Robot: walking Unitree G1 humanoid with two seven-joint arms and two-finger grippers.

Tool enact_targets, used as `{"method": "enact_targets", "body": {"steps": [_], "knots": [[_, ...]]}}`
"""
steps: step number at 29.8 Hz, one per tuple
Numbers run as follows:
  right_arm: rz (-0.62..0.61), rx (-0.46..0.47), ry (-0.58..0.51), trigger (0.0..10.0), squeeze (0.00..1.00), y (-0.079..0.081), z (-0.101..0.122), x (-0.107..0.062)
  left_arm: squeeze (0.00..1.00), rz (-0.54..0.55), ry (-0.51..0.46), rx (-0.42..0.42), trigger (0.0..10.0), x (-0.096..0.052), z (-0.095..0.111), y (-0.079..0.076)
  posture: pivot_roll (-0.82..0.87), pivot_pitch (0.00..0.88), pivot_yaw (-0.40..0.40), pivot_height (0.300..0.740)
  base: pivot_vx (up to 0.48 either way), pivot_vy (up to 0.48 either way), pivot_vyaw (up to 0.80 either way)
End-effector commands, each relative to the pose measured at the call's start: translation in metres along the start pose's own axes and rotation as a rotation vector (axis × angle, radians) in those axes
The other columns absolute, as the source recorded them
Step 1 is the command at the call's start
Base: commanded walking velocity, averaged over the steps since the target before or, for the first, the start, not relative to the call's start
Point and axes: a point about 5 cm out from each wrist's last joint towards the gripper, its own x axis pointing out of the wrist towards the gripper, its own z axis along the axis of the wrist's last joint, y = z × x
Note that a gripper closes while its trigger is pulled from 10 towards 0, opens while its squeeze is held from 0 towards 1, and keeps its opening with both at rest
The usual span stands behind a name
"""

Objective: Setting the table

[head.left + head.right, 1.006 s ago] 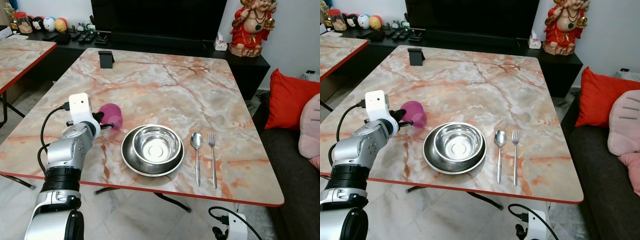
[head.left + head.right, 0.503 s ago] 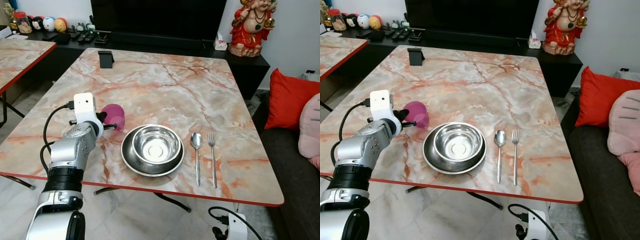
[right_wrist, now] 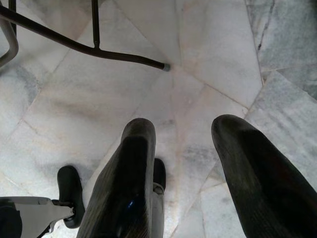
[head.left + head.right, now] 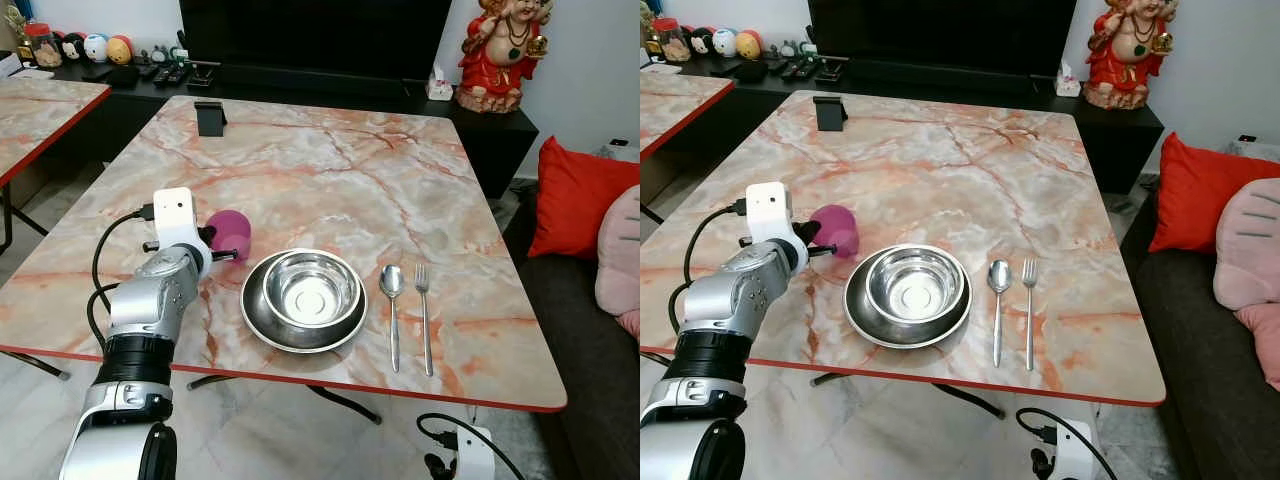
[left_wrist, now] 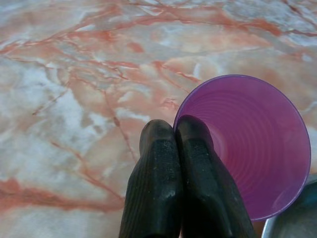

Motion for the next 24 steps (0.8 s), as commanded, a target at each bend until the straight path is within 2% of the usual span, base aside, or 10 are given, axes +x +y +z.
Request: {"method": "enact_targets", "body": {"steps": [1, 24], "knots": [[-0.006, -0.005, 0.011, 10.0, 0.00, -0.0026, -0.0025, -0.0008, 0.00, 0.020, 0.013, 0.011, 10.0, 0.0005, -0.0037, 0.0028, 0.09, 0.000, -0.067, 0.740, 0.000, 0.000, 0.00], [-0.004, -0.010, 0.011, 10.0, 0.00, -0.0032, -0.0020, -0.0008, 0.00, 0.028, 0.031, -0.010, 10.0, 0.0014, -0.0083, 0.0029, 0.09, 0.000, -0.070, 0.740, 0.000, 0.000, 0.00]]}}
